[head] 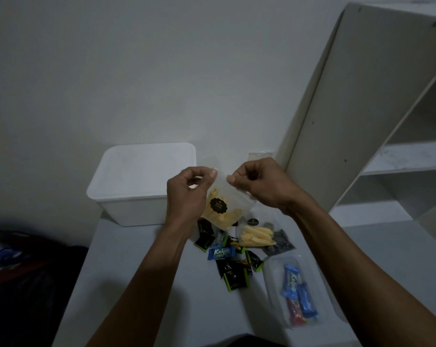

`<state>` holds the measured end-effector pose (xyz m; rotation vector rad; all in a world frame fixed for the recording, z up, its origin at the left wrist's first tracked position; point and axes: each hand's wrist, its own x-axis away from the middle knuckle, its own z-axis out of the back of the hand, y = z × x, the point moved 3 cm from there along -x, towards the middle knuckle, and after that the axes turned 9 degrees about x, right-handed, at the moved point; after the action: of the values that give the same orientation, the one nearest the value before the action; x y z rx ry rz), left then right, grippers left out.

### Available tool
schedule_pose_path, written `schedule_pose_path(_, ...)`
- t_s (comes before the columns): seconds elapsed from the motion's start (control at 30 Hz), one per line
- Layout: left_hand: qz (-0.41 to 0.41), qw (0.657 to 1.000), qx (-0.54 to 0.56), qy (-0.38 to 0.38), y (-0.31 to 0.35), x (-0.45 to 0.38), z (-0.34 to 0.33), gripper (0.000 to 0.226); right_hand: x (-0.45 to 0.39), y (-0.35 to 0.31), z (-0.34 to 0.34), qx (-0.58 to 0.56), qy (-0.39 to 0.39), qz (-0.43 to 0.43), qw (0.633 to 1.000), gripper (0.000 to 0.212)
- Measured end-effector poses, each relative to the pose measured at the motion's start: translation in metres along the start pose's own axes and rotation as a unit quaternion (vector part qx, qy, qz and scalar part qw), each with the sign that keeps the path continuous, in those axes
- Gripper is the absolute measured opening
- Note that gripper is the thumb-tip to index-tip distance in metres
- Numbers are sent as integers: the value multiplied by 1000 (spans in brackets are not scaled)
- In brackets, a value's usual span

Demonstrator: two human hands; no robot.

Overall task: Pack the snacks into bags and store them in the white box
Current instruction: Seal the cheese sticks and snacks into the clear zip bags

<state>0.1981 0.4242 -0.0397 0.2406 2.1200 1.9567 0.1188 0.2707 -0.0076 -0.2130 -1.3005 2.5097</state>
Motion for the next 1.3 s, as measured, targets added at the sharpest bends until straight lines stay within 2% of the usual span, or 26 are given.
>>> schedule_pose_path(0.07,27,999,11,41,0,3,-2,24,0,4,-7,-4,32,-12,999,18)
schedule_pose_path(0.13,48,998,7,32,0,8,-7,28,0,7,-16,-6,46,-8,999,17)
schedule_pose_path(0.2,67,997,8,24,-1,13,-12,26,1,8,-24,-5,47,0,999,17)
schedule_pose_path(0.37,88,994,14,57,-5,9,-10,19,-1,8,-34,-9,58,-5,998,24)
schedule_pose_path(0.57,117,990,23,72,-2,6,-9,22,4,18,-38,-40,53,-22,998,17)
schedule_pose_path(0.8,121,991,-23,44,-7,14,-11,17,5,19,-45,14,83,1,996,14)
schedule_pose_path(1.07,174,981,23,77,-15,21,-12,14,18,33,-51,8,70,-48,996,19)
schedule_pose_path(1.2,174,982,19,67,-18,26,-13,16,21,34,-49,31,93,-49,994,18)
schedule_pose_path(1.3,128,987,-11,96,-19,24,-8,21,23,31,-37,67,79,-41,994,16)
